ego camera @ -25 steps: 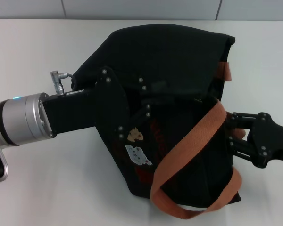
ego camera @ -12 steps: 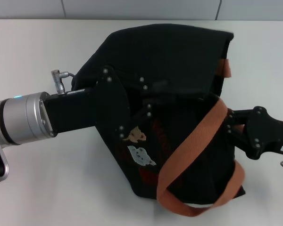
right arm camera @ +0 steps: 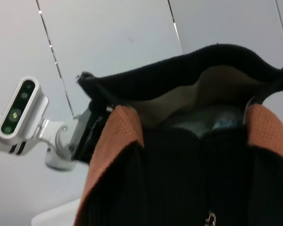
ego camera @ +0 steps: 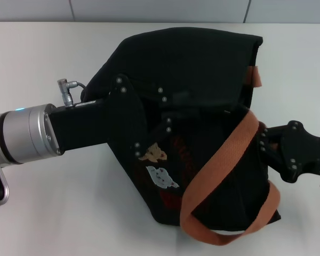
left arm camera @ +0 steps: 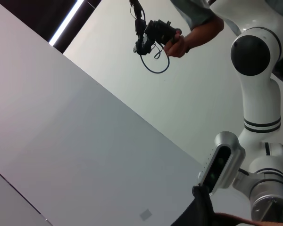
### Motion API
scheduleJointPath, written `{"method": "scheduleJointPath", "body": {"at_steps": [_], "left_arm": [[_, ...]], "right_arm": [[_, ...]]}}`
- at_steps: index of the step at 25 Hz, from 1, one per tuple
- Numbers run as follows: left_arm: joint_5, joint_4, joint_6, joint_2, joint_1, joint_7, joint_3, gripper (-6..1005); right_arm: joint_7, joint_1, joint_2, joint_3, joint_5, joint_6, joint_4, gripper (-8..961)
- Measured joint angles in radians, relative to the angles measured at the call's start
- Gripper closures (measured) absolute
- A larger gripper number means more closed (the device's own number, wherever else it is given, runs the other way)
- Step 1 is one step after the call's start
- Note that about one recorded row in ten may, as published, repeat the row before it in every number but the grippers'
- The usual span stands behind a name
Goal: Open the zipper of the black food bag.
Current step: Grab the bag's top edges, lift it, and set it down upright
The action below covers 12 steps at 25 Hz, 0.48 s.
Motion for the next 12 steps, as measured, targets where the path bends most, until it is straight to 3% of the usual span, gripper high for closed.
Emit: {"method": "scheduleJointPath", "body": {"at_steps": [12], "left_arm": [[-0.023,-0.004,0.002,0.0,0.0,-0.003,0.0,884]], "right_arm": [[0.073,-0.064,-0.001,0.0,-0.224,0.003,-0.142,955]]}}
